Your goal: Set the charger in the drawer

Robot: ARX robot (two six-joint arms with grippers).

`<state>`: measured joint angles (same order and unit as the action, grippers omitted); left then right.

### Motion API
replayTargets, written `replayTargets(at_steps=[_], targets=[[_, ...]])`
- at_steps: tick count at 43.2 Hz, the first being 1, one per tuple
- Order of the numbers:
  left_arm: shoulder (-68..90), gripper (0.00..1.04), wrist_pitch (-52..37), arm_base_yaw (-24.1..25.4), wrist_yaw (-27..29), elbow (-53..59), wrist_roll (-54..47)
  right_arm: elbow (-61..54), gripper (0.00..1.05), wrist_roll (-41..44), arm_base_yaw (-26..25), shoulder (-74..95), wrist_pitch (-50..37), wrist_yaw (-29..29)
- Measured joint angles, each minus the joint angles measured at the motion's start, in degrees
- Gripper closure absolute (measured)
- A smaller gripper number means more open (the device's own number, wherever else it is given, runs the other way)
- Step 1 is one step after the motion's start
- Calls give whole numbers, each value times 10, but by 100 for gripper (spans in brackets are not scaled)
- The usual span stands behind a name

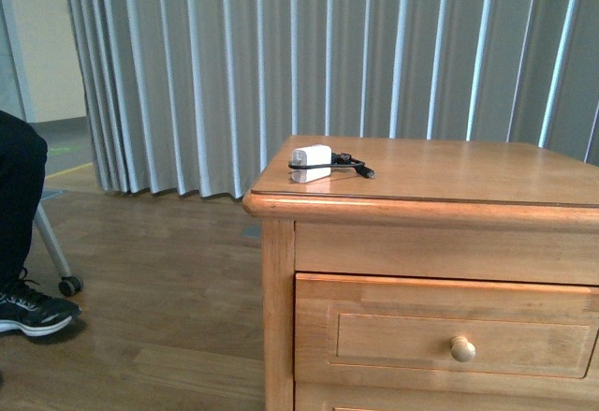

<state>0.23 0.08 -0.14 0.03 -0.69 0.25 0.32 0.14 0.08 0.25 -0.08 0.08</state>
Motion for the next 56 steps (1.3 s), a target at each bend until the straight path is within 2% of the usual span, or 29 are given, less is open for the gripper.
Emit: replayTargets(at_steps=[25,28,31,37,44,50,56], targets=[[0,6,0,0,0,0,0,0,8,0,0,0,0,0],[0,6,0,0,0,0,0,8,8,23,17,24,15,-54],[0,6,0,0,0,0,0,14,8,42,44,91,-21,-103],[0,6,0,0,0,0,0,47,8,57,121,325,-196,-126],[0,6,0,0,0,0,0,95,8,58,177,548,-349,-145],[0,6,0,0,0,0,0,149,8,57,200,717,-447,-145],[0,6,0,0,0,0,0,217,8,55,211,880,-510,-145]])
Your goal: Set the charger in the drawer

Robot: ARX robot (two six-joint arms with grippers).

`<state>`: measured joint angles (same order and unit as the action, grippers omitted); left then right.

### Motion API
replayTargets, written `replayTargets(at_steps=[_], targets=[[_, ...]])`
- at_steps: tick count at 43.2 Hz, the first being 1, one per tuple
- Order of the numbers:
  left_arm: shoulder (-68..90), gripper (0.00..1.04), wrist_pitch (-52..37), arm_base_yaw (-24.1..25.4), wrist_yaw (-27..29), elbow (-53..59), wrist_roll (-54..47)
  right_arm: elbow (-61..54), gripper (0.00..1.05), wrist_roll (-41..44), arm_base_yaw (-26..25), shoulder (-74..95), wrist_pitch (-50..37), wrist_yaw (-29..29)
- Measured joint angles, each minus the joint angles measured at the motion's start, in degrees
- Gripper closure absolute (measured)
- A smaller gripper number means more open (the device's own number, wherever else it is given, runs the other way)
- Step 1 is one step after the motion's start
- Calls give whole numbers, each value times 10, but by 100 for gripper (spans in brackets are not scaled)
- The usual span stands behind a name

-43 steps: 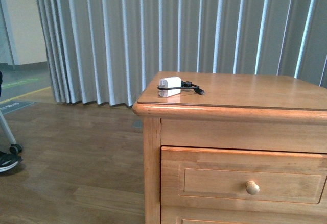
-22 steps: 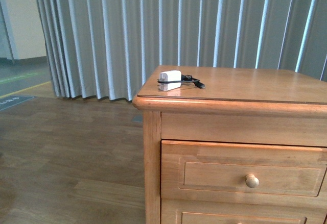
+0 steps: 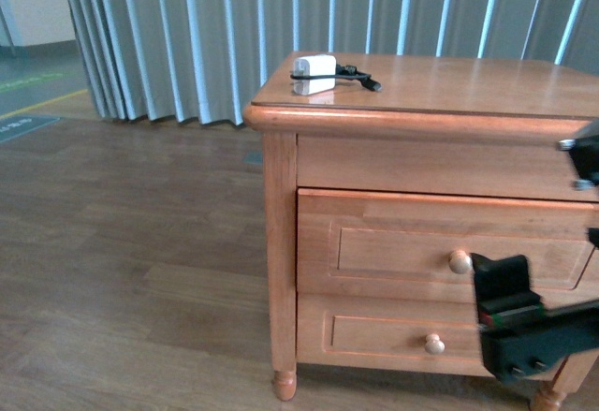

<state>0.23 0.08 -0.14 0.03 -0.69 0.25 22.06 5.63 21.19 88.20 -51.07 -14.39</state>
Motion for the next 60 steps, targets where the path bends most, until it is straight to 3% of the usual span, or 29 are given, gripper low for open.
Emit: replayTargets(at_steps=[13,24,39,57,60], targets=[[0,6,0,0,0,0,0,144,8,0,-5,250,-54,-6],[0,6,0,0,0,0,0,226,8,1,-30,340,-65,-23],[0,6,0,0,0,0,0,287,8,1,-61,388,-64,-24],[0,6,0,0,0,0,0,296,8,2,-65,400,-59,-21],[0,6,0,0,0,0,0,296,14,2,-65,400,-57,-21]])
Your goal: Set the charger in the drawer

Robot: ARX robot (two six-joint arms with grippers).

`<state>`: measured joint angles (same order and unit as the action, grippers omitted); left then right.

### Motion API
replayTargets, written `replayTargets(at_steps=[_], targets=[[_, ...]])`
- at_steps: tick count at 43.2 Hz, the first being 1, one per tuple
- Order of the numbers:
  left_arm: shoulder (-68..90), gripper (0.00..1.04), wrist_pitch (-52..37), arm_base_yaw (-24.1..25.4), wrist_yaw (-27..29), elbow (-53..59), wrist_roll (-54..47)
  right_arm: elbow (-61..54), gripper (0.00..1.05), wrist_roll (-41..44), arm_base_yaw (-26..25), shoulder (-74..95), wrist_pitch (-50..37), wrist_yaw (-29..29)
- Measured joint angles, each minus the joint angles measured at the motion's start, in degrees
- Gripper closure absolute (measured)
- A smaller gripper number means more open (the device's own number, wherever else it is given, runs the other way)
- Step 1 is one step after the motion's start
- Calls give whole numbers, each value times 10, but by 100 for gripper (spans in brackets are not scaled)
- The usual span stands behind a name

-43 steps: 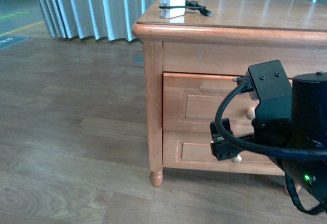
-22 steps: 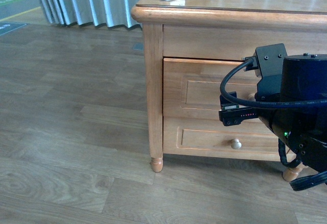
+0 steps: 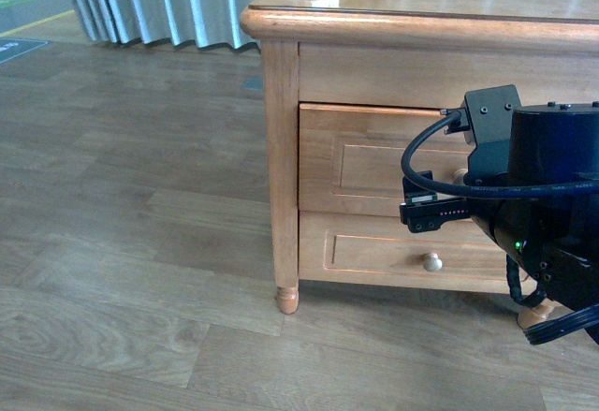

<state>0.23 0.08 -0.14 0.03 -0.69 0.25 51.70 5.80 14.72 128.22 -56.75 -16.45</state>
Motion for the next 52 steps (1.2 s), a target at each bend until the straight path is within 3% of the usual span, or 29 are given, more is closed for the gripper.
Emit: replayTargets(at_steps=[5,19,34,52], targets=[[0,6,0,0,0,0,0,0,28,0,0,0,0,1],[0,6,0,0,0,0,0,3,81,3,2,0,3,5],[0,6,0,0,0,0,0,-11,82,1,2,-12,19,26],[0,6,0,0,0,0,0,-159,82,-11,6,-120,31,75]])
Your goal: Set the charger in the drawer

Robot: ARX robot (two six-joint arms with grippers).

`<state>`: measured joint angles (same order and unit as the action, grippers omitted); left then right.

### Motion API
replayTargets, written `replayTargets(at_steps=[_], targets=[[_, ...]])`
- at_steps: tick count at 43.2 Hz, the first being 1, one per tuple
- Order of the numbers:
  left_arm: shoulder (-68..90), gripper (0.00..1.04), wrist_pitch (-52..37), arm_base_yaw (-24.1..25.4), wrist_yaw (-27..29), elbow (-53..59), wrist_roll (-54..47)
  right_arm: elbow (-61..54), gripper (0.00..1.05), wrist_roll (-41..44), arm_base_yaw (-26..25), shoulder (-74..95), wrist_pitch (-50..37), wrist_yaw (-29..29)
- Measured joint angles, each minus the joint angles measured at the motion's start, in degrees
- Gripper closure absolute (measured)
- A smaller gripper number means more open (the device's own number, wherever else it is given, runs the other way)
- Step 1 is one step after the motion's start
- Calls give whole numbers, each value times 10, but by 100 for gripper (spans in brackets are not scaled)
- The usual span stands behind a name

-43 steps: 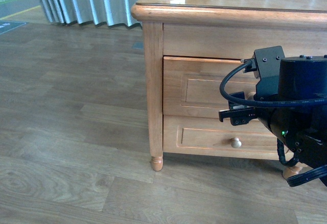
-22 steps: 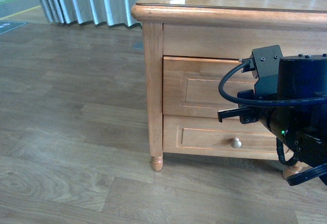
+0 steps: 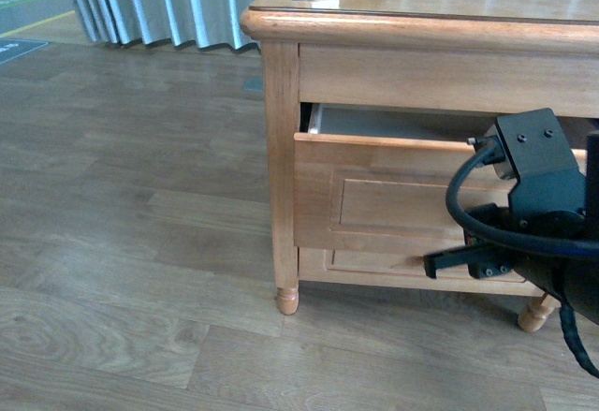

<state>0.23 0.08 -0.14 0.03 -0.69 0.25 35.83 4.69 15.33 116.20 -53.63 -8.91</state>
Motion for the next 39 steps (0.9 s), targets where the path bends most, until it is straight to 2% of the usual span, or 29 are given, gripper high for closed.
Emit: replayTargets(at_steps=[8,21,27,39], targets=[[0,6,0,0,0,0,0,-109,83,2,11,-90,14,24],[0,6,0,0,0,0,0,-208,83,2,26,-229,73,52],[0,6,0,0,0,0,0,-229,59,5,27,-314,134,63],[0,6,0,0,0,0,0,-247,21,11,14,-528,297,68]])
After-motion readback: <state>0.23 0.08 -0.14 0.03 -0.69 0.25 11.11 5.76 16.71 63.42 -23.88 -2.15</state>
